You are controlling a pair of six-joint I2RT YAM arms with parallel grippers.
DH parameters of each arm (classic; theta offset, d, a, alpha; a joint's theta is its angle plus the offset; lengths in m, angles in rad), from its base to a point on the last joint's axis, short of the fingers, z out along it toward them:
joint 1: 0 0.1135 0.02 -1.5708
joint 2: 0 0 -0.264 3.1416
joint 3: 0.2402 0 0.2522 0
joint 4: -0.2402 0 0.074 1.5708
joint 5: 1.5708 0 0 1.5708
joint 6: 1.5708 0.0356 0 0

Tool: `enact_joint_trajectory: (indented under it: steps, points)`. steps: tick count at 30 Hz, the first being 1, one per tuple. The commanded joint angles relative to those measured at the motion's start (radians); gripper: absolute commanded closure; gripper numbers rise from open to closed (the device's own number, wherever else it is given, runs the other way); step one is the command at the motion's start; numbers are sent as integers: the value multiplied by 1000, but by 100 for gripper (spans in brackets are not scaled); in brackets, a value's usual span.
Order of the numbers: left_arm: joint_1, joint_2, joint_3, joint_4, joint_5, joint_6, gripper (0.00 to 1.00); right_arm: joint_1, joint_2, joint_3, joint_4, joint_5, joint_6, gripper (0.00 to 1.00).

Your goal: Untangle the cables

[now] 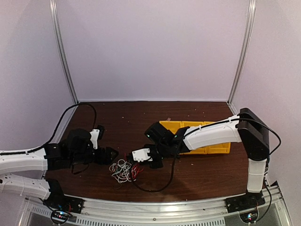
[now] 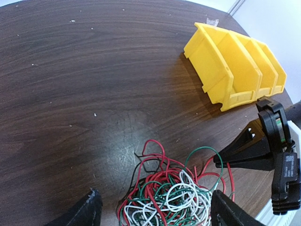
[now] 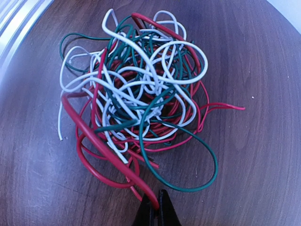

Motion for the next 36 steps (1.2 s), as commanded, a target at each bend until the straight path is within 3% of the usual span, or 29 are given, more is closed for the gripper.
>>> enact_joint_trajectory:
  steps: [1,7,12,15,19,26,36]
  points:
    - [2,9,-18,58,109,87,19,8,-31,36,-49,0,24,100]
    - [-38,-136,-121,211,144,155,19,-3,-153,147,-141,-73,133,100]
    - [-46,-352,-217,312,124,159,20,-14,-127,327,-237,-179,255,100]
    - [-48,-406,-214,328,136,169,21,-18,-89,431,-284,-199,322,100]
    - [-49,-370,-169,339,190,204,21,-20,-49,528,-309,-205,382,100]
    - [-49,-242,-87,361,115,325,20,-23,-35,565,-293,-205,432,100]
    - [-52,-76,-126,590,76,384,25,-44,-26,556,-256,-228,488,100]
